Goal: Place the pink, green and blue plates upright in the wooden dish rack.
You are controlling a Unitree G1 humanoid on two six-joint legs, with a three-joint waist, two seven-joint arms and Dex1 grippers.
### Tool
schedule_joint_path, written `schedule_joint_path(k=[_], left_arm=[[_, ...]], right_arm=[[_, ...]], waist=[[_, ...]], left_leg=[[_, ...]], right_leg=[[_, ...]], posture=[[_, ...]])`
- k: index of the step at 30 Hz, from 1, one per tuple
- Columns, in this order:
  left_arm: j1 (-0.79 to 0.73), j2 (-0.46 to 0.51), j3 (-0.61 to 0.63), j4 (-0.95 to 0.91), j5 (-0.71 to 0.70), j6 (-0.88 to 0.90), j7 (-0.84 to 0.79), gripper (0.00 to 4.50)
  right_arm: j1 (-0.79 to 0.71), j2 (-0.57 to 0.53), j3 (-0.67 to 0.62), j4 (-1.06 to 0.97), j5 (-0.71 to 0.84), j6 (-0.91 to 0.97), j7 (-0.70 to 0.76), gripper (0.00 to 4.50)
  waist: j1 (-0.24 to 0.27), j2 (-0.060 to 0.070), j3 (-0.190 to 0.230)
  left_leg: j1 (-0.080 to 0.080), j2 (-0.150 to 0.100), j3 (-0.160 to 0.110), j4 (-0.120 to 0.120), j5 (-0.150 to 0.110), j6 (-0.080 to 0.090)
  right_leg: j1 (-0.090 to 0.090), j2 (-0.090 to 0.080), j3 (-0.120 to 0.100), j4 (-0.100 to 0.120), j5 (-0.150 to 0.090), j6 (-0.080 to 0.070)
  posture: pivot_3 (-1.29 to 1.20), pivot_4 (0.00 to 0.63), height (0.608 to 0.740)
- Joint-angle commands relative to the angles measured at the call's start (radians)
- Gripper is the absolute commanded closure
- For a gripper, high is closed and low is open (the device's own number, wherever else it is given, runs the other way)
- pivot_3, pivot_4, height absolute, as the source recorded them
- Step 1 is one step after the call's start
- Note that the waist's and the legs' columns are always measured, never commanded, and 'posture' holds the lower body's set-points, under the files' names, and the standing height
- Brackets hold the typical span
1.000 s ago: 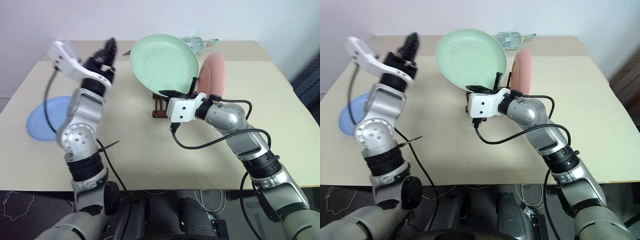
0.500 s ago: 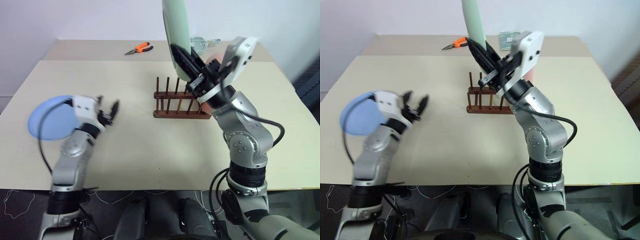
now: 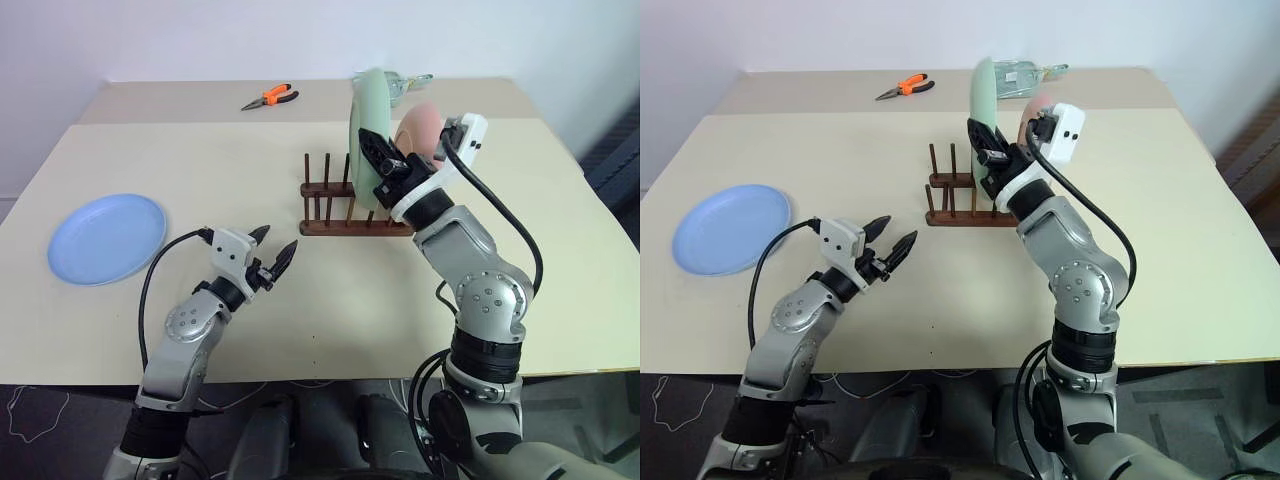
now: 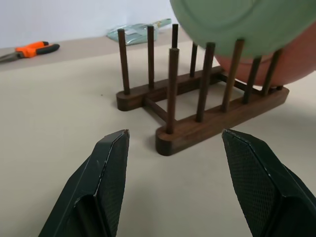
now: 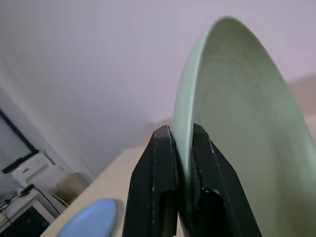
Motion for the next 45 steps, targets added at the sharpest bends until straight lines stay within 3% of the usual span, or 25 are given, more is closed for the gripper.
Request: schedule_joint_path(k=[1,3,5,7,9,17,21,24,27,30,37,40,45], left_arm=[[0.001,0.000,0.002,-0.045,0.008,-0.002,-0.007,1.42],[0.002,-0.001,0.004,-0.046,0.006,0.004,-0.009,1.41],[0.002,-0.005,0.006,-0.046,0.005,0.009,-0.009,0.92],[0.002,-0.009,0.011,-0.045,-0.002,0.015,-0.009,0.13],[0.001,-0.011,0.017,-0.044,-0.005,0.018,-0.011,0.00],[-0.062,-0.074,0.183,-0.007,-0.025,0.065,0.166,0.00],[-0.155,-0.100,0.365,0.041,0.033,0.107,0.439,0.00],[-0.244,-0.118,0.560,0.053,0.057,0.186,0.720,0.00],[-0.291,-0.121,0.695,0.048,0.031,0.259,0.868,0.00],[-0.313,-0.134,0.789,0.038,-0.023,0.327,0.943,0.00],[-0.358,-0.224,0.984,0.042,-0.346,0.506,1.028,0.00],[-0.371,-0.235,1.024,0.052,-0.434,0.514,1.057,0.89],[-0.385,-0.204,1.004,0.069,-0.528,0.530,1.041,3.50]], right_arm=[[-0.046,-0.018,0.003,0.022,0.008,0.008,-0.008,4.15],[-0.060,-0.032,0.011,0.041,-0.009,0.001,0.000,3.42],[-0.075,-0.061,0.034,0.055,-0.049,-0.016,0.018,2.49],[-0.088,-0.097,0.067,0.062,-0.106,-0.046,0.042,1.44],[-0.107,-0.149,0.122,0.061,-0.195,-0.105,0.086,0.49],[-0.209,-0.359,0.299,0.067,-0.525,-0.390,0.278,0.49],[-0.235,-0.469,0.391,0.088,-0.667,-0.562,0.424,0.23],[-0.233,-0.460,0.429,0.066,-0.667,-0.594,0.495,0.23],[-0.212,-0.434,0.464,0.068,-0.700,-0.623,0.513,0.23],[-0.197,-0.413,0.485,0.082,-0.725,-0.647,0.531,0.23],[-0.182,-0.356,0.498,0.099,-0.735,-0.660,0.567,0.23],[-0.176,-0.347,0.494,0.095,-0.740,-0.659,0.575,0.00],[-0.160,-0.351,0.485,0.086,-0.723,-0.621,0.608,0.00]], waist=[[-0.001,0.000,0.000],[-0.002,0.000,0.000],[-0.001,0.000,0.000],[0.000,0.000,0.000],[0.000,0.000,0.000],[0.000,0.000,0.000],[0.002,-0.001,0.000],[-0.002,-0.003,0.001],[-0.001,-0.003,0.001],[0.006,-0.005,0.000],[0.006,-0.012,0.000],[0.005,-0.013,0.000],[0.005,-0.013,0.000]], left_leg=[[0.000,0.000,0.000,0.000,0.000,0.000],[0.000,0.000,0.001,0.000,0.000,0.000],[0.000,0.000,0.001,0.000,0.000,0.000],[0.000,0.000,0.001,0.000,0.000,0.000],[0.000,0.000,0.001,0.001,0.000,0.000],[0.000,0.000,0.001,0.002,0.000,0.000],[0.000,0.000,0.001,0.002,0.000,0.000],[0.000,0.000,0.001,0.002,0.000,0.000],[0.001,0.000,0.001,0.002,0.000,0.000],[0.001,0.000,0.000,0.002,0.001,0.000],[0.000,-0.001,-0.001,0.003,0.001,-0.001],[0.001,-0.001,-0.001,0.003,0.001,-0.003],[0.001,-0.001,-0.001,0.003,0.002,-0.003]], right_leg=[[0.000,0.000,0.000,0.000,0.000,0.000],[0.000,0.001,0.000,0.001,0.000,0.000],[0.000,0.001,0.000,0.001,0.000,0.000],[0.000,0.001,0.000,0.001,0.000,0.001],[0.000,0.001,0.000,0.001,0.001,0.002],[0.000,0.002,-0.001,0.002,0.001,0.003],[0.000,0.002,-0.001,0.002,0.001,0.003],[0.000,0.003,-0.001,0.002,0.001,0.003],[0.000,0.003,-0.001,0.003,0.001,0.003],[0.000,0.003,-0.001,0.003,0.001,0.003],[0.001,0.002,-0.003,0.004,0.001,0.003],[0.000,0.002,-0.003,0.004,0.001,0.003],[0.000,0.002,-0.003,0.004,0.001,0.003]], posture=[[0.00,0.150,0.738],[0.00,0.150,0.738],[0.00,0.150,0.738],[0.00,0.150,0.738],[0.00,0.150,0.738],[0.00,0.150,0.738],[0.00,0.150,0.738],[0.00,0.150,0.738],[0.00,0.150,0.738],[0.00,0.150,0.738],[0.00,0.150,0.738],[0.00,0.150,0.738],[0.00,0.150,0.738]])
